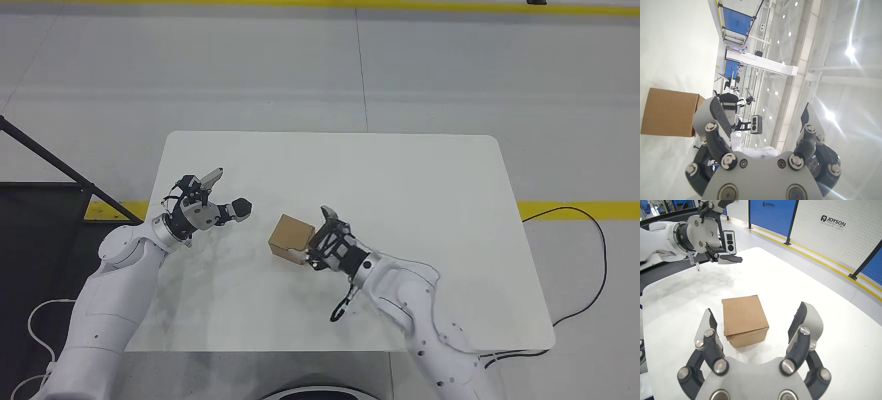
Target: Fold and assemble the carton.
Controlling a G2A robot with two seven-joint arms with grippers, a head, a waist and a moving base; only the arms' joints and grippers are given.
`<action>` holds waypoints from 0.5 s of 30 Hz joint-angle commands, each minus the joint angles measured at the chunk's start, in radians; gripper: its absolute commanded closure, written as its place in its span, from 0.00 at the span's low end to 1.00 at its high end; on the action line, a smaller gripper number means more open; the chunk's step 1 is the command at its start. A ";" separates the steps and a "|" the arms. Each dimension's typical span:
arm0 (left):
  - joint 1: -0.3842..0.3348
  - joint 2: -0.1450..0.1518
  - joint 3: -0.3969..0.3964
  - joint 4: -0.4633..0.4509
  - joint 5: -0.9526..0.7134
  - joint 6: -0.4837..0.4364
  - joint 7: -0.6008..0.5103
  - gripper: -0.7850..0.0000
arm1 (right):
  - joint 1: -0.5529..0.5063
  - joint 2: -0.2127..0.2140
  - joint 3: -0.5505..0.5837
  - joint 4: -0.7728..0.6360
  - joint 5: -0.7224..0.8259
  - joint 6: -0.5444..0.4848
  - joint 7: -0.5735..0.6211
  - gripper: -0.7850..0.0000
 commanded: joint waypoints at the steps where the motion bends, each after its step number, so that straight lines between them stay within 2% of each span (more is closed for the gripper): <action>1: 0.000 0.000 0.000 0.000 0.000 0.000 0.000 0.00 | 0.000 0.001 -0.015 -0.026 -0.025 -0.014 0.053 1.00; 6: 0.000 0.000 0.000 0.000 0.000 0.000 0.000 0.00 | 0.039 -0.008 -0.059 -0.020 -0.035 0.004 0.156 1.00; 15: 0.000 0.000 0.000 0.000 0.000 0.000 0.000 0.00 | 0.103 -0.021 -0.088 0.044 0.011 0.004 0.210 1.00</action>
